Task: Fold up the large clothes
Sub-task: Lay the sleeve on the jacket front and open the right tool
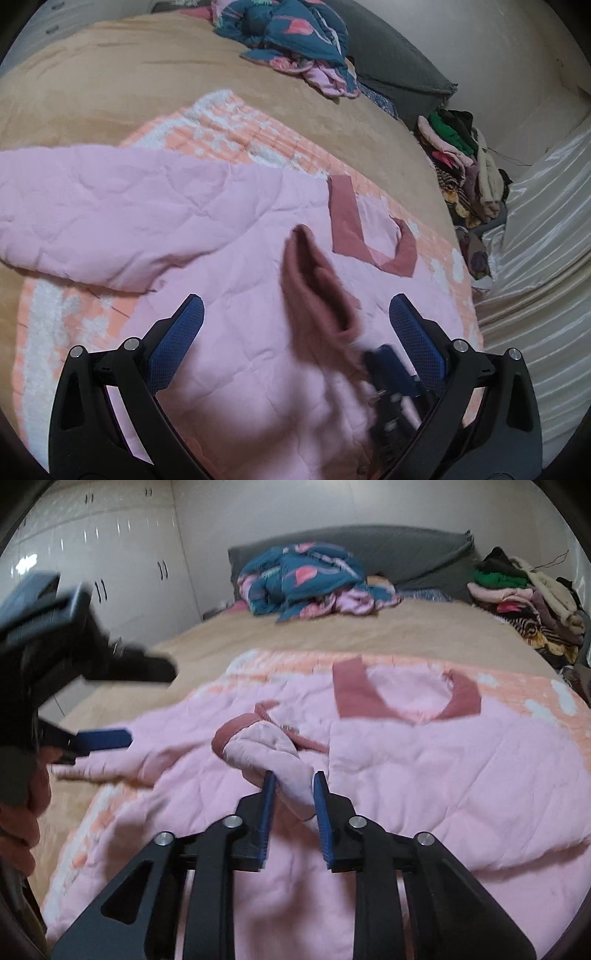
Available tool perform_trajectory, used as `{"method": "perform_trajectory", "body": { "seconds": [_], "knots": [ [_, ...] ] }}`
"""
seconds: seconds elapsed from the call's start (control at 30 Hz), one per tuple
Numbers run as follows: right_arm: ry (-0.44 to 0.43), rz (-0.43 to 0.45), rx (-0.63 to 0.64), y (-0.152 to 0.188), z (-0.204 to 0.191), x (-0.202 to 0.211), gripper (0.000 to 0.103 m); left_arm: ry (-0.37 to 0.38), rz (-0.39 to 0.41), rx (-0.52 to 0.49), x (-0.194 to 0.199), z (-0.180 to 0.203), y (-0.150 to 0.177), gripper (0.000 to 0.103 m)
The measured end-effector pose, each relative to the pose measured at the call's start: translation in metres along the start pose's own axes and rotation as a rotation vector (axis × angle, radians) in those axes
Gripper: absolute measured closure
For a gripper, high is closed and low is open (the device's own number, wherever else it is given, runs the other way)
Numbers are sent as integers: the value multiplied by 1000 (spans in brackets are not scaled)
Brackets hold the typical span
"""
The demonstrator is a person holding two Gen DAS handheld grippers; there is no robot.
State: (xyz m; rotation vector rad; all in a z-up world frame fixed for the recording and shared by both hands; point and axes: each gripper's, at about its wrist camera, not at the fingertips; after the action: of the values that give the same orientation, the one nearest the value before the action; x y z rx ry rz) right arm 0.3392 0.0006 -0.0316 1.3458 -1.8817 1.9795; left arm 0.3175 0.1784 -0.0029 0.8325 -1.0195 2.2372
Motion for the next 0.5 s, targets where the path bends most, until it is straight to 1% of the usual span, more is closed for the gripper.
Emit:
{"method": "perform_trajectory", "body": {
  "seconds": [0.03, 0.07, 0.13, 0.2, 0.3, 0.37, 0.43, 0.47, 0.5],
  "knots": [
    [-7, -8, -10, 3, 1, 2, 65, 9, -10, 5, -3, -1, 1, 9],
    [-14, -4, -26, 6, 2, 7, 63, 25, -30, 16, -8, -2, 3, 9],
    [5, 11, -44, 8, 11, 19, 59, 45, -54, 26, -16, -3, 7, 9],
    [46, 32, -53, 10, 22, 31, 57, 64, -79, 27, -27, -2, 12, 9],
    [153, 44, -64, 17, 51, 55, 56, 66, -129, 12, -48, 0, 23, 9],
    [208, 41, -75, 22, 67, 63, 56, 69, -145, 9, -61, 3, 31, 15],
    [254, 46, -102, 33, 85, 76, 56, 64, -155, -2, -69, 5, 37, 39],
    [273, 45, -119, 39, 93, 81, 55, 60, -159, -19, -73, 9, 40, 43],
    [291, 42, -143, 47, 102, 87, 55, 37, -155, -47, -75, 12, 42, 46]
  ]
}}
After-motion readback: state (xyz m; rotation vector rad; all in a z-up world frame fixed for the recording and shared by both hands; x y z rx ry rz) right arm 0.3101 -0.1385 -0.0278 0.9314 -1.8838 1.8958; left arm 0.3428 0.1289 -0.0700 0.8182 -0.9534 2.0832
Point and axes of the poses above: each gripper's, at about its wrist camera, not at the fingertips, and x roughly against the way its jaws point, z to its right, y to its underside, and after that the axes turned 1 degree about x, right-handed
